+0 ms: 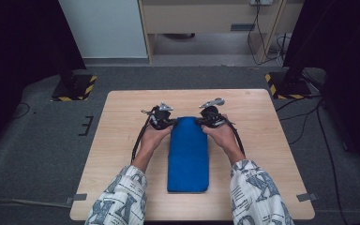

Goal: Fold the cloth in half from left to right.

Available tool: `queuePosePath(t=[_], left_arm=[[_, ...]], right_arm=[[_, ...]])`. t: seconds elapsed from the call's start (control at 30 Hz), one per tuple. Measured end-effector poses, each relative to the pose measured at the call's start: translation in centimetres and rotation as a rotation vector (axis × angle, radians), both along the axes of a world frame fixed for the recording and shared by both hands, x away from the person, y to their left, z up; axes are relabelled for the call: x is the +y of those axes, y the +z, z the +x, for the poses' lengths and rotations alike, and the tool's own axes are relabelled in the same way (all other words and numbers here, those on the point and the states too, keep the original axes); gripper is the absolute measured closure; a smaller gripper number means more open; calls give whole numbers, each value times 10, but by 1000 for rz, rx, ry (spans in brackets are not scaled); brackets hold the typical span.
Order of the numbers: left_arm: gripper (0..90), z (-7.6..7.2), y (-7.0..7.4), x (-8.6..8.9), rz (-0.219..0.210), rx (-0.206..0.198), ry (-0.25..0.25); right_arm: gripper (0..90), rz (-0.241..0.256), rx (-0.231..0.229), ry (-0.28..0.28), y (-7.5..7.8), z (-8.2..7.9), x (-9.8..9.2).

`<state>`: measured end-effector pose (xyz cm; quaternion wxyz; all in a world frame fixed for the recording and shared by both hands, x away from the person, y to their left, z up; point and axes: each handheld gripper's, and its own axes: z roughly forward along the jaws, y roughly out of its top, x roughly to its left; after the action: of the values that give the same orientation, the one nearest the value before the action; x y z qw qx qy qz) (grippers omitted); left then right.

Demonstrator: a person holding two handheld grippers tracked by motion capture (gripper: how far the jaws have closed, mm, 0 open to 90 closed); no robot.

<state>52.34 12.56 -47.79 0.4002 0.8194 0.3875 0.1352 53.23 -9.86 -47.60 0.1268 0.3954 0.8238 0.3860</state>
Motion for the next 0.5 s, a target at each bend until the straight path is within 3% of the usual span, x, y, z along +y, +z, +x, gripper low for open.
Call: queuePosePath(t=[0.5], left_arm=[[859, 1, 14, -2, -6, -25, 6]], right_arm=[[865, 23, -26, -10, 15, 0, -6]])
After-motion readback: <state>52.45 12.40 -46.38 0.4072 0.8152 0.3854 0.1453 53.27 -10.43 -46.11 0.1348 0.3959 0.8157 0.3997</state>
